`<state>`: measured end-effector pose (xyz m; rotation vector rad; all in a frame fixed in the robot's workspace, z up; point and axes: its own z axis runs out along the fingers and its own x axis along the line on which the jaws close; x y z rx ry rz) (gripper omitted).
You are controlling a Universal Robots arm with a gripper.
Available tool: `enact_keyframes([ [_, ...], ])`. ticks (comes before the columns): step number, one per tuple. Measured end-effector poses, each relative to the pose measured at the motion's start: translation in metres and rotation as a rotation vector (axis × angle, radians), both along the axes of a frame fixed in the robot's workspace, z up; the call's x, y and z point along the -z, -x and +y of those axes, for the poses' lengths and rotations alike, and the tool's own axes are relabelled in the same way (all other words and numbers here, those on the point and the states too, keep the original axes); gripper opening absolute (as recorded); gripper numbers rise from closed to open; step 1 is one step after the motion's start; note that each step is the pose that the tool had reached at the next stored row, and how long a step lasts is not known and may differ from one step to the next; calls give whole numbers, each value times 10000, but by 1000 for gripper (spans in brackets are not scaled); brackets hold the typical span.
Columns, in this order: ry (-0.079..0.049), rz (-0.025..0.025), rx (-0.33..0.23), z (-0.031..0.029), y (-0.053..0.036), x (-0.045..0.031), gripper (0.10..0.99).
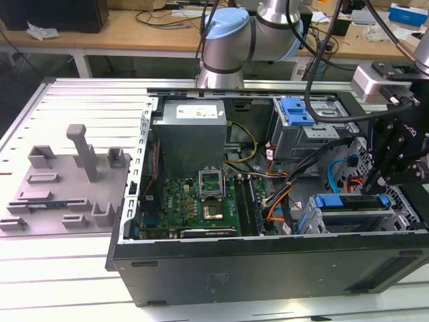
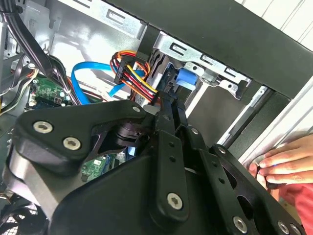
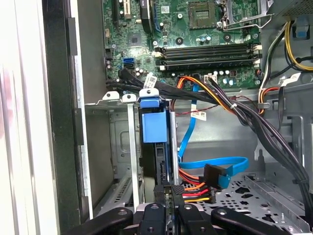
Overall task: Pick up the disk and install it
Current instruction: 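Insert the first disk wire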
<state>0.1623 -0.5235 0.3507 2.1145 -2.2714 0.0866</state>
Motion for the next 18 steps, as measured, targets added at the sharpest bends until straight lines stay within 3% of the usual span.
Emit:
enact_keyframes([
  [18,2,0,4,-3,3,33,165],
])
